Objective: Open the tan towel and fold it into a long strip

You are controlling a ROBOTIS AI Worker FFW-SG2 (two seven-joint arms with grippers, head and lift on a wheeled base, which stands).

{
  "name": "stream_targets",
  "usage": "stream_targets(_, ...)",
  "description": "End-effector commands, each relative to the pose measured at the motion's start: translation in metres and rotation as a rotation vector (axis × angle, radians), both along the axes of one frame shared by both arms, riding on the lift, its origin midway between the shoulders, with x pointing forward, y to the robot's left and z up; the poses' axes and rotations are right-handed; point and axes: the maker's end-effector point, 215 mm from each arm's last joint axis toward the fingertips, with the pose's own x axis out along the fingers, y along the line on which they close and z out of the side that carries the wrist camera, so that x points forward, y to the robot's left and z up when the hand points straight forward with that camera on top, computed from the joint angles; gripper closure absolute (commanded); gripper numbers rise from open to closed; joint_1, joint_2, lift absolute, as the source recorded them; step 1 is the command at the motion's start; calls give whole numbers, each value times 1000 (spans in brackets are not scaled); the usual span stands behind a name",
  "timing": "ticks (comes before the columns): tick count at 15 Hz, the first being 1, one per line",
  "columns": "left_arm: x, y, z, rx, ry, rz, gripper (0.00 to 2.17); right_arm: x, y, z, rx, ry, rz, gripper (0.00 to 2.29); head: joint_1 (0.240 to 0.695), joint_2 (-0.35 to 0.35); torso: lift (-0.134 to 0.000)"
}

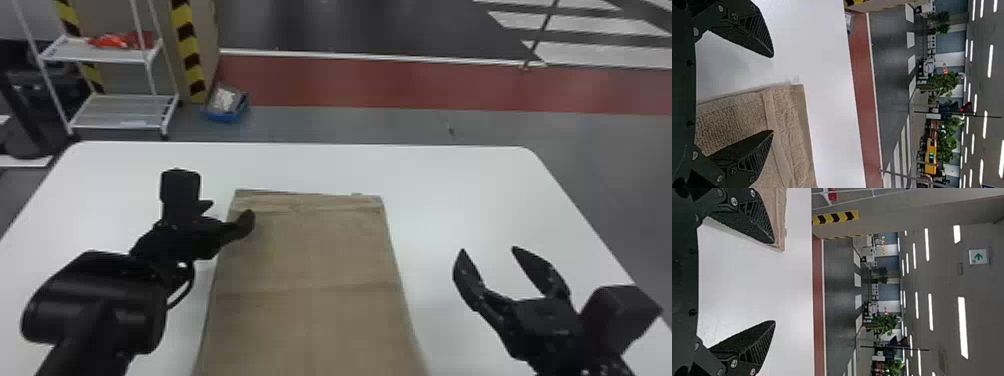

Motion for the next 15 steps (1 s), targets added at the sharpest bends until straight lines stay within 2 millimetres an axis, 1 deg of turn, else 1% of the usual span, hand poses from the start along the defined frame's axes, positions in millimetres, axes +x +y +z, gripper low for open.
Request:
stream_targets(1,0,-1,-2,3,3,-2,329,1,1,-1,1,1,2,167,695,-94,-125)
stream_targets(3,0,-2,-3,10,3,-7,333,1,1,-2,2,2,2,167,695,-95,-125)
stream_targets(5,0,-2,-5,16,-1,-7,458,2,2,-2,2,3,3,167,695,-96,-125)
stream_targets(10,1,0,-5,32,-8,-7,464,4,3,-8,3,12,5,167,695,-94,-125)
stream_targets(11,1,-1,-6,32,-6,-10,626,4,3,-7,3,9,5,167,695,-93,-125)
stream_targets(15,1,1,-6,35,-7,-3,647,4,3,-6,2,8,6,167,695,-90,-125)
